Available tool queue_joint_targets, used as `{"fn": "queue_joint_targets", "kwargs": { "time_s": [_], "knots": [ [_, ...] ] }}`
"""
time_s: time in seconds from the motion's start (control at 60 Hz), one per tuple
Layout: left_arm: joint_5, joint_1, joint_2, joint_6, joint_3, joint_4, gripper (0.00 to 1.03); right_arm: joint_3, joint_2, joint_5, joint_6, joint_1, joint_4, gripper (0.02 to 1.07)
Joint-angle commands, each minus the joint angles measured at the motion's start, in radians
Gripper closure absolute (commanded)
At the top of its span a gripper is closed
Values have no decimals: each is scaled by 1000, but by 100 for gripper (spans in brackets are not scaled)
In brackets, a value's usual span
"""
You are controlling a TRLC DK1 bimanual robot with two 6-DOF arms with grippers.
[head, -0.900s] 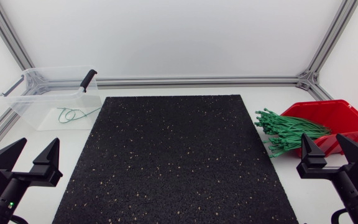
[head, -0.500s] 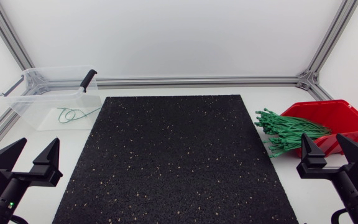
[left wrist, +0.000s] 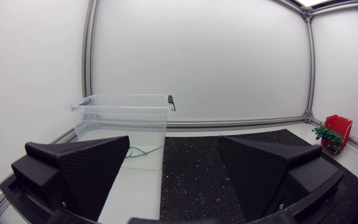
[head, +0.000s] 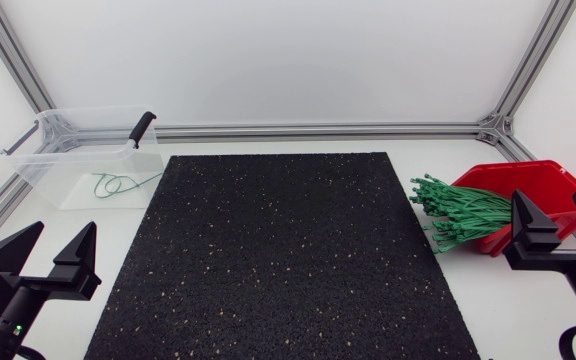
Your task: Take a green cable tie from the red box, thread the tail through the head to close it, then place it in the transparent bin on the left.
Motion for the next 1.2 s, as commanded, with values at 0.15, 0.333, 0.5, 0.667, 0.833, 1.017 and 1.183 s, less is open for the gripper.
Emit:
{"fn": "queue_joint_targets", "kwargs": {
  "time_s": [0.15,0.333,0.5,0.667,0.833,1.017,1.183],
  "knots": [
    [-6,-5,-6,7,-39,-15,4,204,242,12,16,3,-66,5],
    [-6,-5,-6,7,-39,-15,4,413,426,-1,16,5,-238,5],
    [-6,-6,-6,7,-39,-15,4,565,573,-36,11,0,-354,5],
    [-6,-5,-6,7,-39,-15,4,703,719,-47,-71,-20,-479,6],
    [-6,-5,-6,7,-39,-15,4,838,876,-57,-220,-63,-618,6],
    [-6,-6,-6,7,-39,-15,4,910,981,-56,-562,-78,-762,9],
    [-6,-6,-6,7,-39,-15,4,895,1034,-54,-775,-104,-812,8]
  ]
}}
